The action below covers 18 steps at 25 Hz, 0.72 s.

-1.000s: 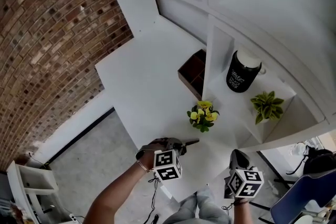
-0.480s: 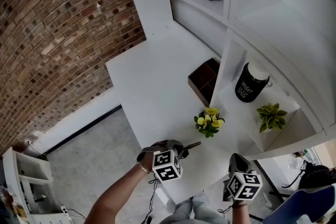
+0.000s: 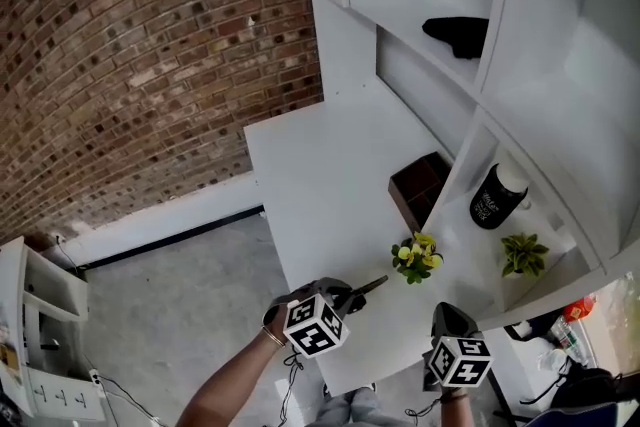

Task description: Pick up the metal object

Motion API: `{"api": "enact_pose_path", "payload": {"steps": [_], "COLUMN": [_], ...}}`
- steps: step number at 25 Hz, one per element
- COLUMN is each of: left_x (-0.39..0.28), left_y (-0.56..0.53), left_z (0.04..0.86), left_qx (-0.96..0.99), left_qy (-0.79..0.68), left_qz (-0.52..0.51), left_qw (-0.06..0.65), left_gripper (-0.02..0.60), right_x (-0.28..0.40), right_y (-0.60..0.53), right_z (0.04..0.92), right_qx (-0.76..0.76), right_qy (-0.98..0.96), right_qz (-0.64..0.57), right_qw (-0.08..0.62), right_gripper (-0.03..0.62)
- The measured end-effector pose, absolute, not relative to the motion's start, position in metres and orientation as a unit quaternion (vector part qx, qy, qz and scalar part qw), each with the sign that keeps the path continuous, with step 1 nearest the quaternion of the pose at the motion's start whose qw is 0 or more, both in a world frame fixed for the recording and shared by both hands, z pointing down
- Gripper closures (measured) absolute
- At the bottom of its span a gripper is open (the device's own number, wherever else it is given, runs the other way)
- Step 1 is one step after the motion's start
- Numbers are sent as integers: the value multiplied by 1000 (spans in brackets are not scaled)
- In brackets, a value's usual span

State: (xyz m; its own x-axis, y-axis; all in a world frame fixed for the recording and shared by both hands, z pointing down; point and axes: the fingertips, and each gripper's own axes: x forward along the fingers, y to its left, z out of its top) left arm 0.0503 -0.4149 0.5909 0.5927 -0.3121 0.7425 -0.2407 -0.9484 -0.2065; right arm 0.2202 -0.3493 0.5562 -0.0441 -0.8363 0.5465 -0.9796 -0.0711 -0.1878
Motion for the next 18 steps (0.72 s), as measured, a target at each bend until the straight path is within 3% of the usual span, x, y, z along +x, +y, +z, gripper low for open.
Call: {"api": "enact_pose_path", "payload": {"steps": [11, 18], "left_x": [14, -16], "left_y": [-429, -438], "left_z": [497, 428], "left_qx": [-903, -868], "left_qy": [362, 488], "left_qz": [-229, -70], "left_qw": [-33, -55], "left_gripper": [565, 565], "right_x": [192, 179], "right_y": [-392, -414], "right_z": [473, 408], "right_qx": [636, 622], "right_qy": [-740, -769], "right_qz": [167, 105], "right_qw": [138, 102], "right_gripper": [592, 592]}}
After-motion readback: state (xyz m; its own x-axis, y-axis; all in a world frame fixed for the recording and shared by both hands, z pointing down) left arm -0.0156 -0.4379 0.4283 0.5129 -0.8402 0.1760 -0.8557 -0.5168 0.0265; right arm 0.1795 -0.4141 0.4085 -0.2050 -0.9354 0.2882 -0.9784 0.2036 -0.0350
